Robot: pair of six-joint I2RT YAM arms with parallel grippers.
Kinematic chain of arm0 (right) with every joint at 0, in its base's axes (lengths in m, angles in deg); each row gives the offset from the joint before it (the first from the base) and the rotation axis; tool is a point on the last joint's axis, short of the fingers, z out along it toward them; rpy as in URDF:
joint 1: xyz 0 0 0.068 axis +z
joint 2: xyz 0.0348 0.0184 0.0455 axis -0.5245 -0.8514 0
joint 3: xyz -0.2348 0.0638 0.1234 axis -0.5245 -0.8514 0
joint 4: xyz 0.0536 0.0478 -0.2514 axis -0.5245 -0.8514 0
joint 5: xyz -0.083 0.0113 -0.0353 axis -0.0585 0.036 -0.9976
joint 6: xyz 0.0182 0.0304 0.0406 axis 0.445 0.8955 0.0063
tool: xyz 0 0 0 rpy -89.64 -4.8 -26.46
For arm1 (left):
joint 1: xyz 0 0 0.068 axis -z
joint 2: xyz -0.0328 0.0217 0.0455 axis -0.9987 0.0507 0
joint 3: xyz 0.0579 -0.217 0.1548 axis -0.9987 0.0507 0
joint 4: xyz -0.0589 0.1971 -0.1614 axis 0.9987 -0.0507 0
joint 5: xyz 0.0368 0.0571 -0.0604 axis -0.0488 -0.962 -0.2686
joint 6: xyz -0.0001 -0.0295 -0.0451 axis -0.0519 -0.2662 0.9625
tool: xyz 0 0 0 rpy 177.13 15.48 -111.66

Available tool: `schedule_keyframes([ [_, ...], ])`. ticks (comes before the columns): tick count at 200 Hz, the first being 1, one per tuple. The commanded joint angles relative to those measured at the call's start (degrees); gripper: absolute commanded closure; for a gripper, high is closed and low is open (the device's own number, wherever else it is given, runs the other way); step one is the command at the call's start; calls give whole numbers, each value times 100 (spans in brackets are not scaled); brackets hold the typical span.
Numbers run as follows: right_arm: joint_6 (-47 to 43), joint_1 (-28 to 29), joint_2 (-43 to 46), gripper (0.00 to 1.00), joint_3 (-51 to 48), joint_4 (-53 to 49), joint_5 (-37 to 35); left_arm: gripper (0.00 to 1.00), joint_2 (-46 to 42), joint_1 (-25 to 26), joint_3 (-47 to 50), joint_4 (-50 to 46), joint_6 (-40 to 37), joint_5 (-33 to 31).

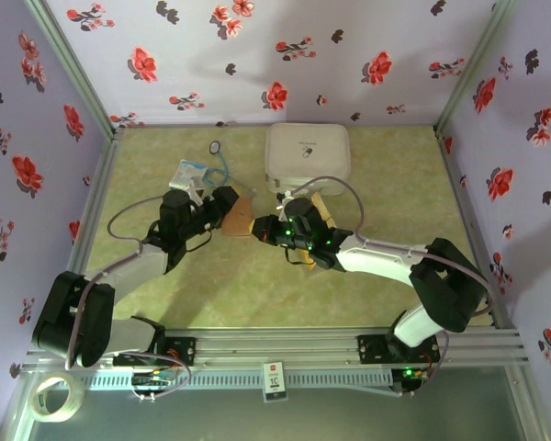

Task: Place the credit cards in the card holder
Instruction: Pick up the card holder from the center of the table, then open the button on the card holder.

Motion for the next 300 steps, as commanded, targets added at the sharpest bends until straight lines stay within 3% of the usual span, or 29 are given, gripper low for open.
schedule_keyframes([
  [1, 47, -39, -61, 100, -59, 206, 37, 40, -49, -37, 76, 341, -103, 123],
  [70, 66, -42, -147, 100, -73, 276, 78, 84, -69, -67, 180, 341, -191, 127],
  [90, -129, -61, -9, 100, -13, -105, -4, 94, -132, -84, 178, 186, -347, 126],
  [99, -293, -66, 124, 89, 41, -428, -127, 97, -171, -81, 157, 64, -465, 126],
  [128, -913, -60, 445, 59, 363, -1510, -585, 98, -315, -79, 80, -423, -902, 93],
  [177, -1646, -40, 180, 39, 1092, -2310, -916, 98, -378, -58, 88, -457, -816, 21],
  [215, -1892, 58, -188, 35, 1486, -2320, -1026, 98, -367, -39, 72, -350, -646, -28],
  [300, -2039, 302, -1044, 35, 2144, -2271, -1169, 98, -339, 13, 30, -361, -604, -82],
])
